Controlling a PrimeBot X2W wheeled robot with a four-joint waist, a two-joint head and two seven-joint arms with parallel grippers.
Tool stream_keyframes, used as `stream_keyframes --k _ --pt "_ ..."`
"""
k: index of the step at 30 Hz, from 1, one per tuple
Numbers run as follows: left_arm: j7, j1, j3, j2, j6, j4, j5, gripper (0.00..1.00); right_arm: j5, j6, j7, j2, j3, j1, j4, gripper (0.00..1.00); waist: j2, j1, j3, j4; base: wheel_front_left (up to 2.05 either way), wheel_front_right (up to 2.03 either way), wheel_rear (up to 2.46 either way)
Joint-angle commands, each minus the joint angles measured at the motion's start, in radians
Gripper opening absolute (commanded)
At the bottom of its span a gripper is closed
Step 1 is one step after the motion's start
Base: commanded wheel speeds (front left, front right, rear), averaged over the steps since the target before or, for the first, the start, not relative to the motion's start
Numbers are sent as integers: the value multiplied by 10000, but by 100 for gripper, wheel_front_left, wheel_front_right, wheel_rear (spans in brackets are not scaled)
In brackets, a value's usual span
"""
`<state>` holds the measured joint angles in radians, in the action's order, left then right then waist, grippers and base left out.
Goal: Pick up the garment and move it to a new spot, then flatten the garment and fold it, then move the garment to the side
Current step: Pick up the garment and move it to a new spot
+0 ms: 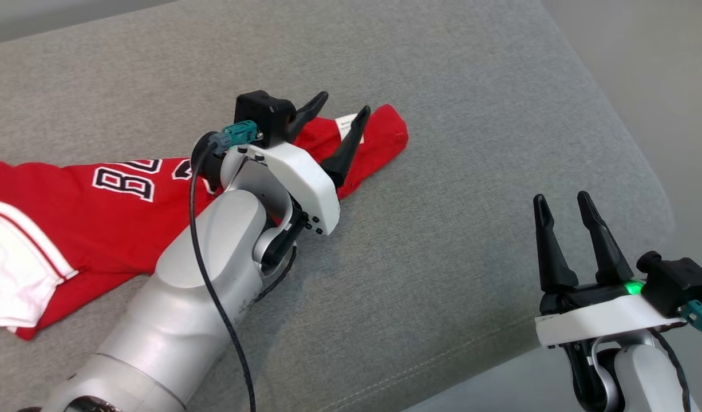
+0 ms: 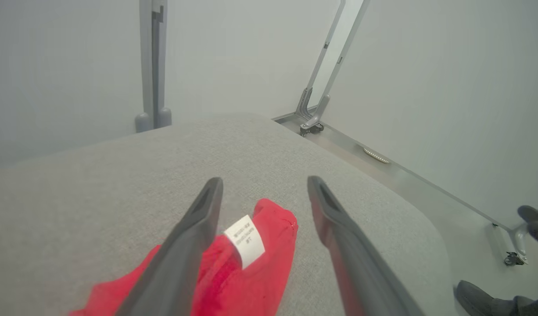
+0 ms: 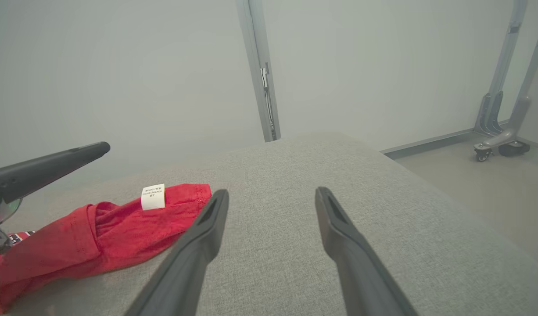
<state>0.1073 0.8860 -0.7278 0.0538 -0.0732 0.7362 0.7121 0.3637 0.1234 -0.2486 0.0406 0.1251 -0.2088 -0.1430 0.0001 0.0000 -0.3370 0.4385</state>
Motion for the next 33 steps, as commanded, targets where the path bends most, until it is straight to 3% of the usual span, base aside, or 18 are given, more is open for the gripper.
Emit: stream_keyframes --k 1,6,16,22,23,25,28,33 --pt "195 72 259 330 175 -451 -144 100 -117 73 -132 97 94 88 211 100 -1 0 279 -526 0 0 0" --pt "570 -560 687 1241 876 -1524 -192 100 -531 73 -132 97 -73 -3 124 100 -1 0 715 -1734 0 0 0" --pt "739 -2578 1884 3473 1815 -3950 250 100 -1180 73 -132 97 -761 348 38 100 -1 0 1374 -3945 0 0 0" --pt "928 -4208 2723 4751 2394 -5089 588 100 -1382 73 -132 132 -827 580 -152 100 -1 0 1706 -4442 0 0 0" --pt "992 -4847 2985 5110 2710 -5590 641 100 -1430 73 -132 187 -833 648 -201 100 -1 0 1812 -4535 0 0 0" --pt "992 -4847 2985 5110 2710 -5590 641 100 -1430 73 -132 187 -833 648 -201 100 -1 0 1812 -4535 0 0 0" --pt "1106 -6043 3338 5660 3095 -6535 729 100 -1567 73 -80 287 -868 881 -355 100 -1 0 2053 -4673 0 0 0" --pt "1267 -7333 3599 5947 3541 -7378 727 100 -1774 73 81 340 -864 1259 -439 100 -1 0 2465 -4699 0 0 0"
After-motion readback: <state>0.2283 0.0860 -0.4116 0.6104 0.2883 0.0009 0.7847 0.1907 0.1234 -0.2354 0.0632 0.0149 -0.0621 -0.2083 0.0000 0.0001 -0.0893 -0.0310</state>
